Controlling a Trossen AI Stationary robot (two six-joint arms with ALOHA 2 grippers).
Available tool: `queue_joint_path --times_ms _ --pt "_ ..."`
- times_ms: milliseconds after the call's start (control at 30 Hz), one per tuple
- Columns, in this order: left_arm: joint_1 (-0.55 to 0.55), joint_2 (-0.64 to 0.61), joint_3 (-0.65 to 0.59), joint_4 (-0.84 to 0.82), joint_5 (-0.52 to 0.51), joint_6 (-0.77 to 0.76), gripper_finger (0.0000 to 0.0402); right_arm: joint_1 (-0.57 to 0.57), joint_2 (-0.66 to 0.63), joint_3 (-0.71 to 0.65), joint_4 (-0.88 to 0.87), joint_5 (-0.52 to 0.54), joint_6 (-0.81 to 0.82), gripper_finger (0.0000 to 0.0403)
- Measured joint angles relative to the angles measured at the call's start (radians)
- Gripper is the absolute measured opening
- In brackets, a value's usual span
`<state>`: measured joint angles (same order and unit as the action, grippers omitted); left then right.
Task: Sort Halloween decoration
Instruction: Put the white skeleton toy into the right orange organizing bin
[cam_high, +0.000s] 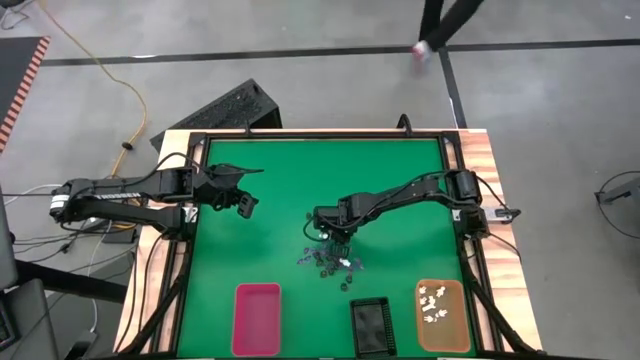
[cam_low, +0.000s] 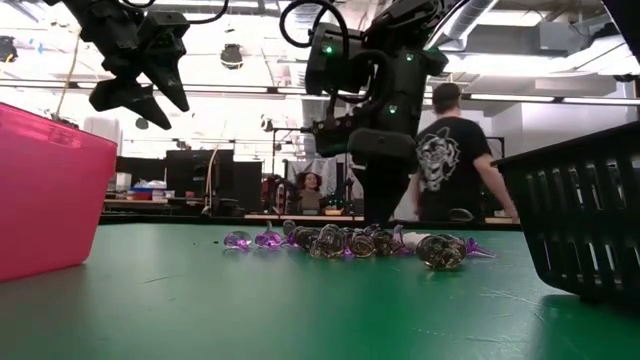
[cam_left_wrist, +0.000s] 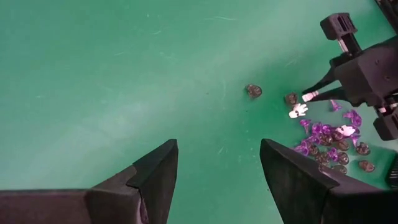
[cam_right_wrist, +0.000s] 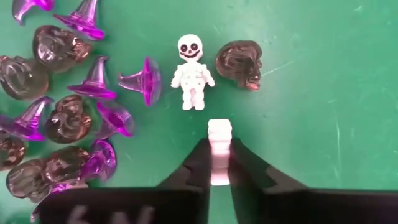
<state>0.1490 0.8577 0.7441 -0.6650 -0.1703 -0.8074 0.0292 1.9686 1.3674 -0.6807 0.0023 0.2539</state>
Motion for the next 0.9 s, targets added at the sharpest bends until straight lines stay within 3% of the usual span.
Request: queue_joint_path --times_ms 200,467,700,900 --pt "0.0 0.0 0.0 0.0 -0.001 0.007 0.0219 0.016 -0.047 -0.001 -0.023 -0.051 0.036 0.0039" --pt "0.0 0.0 0.0 0.0 -0.002 0.001 0.0219 0.14 -0.274 0.0 -0.231 -0.092 0.241 0.0039" --pt "0.0 0.0 0.0 0.001 -0.002 -0.04 0.0219 0.439 -0.468 0.0 -0.491 -0.109 0.721 0.0039" --pt "0.0 0.0 0.0 0.005 -0.002 -0.045 0.0219 0.755 -0.526 0.0 -0.625 -0.056 1.245 0.0047"
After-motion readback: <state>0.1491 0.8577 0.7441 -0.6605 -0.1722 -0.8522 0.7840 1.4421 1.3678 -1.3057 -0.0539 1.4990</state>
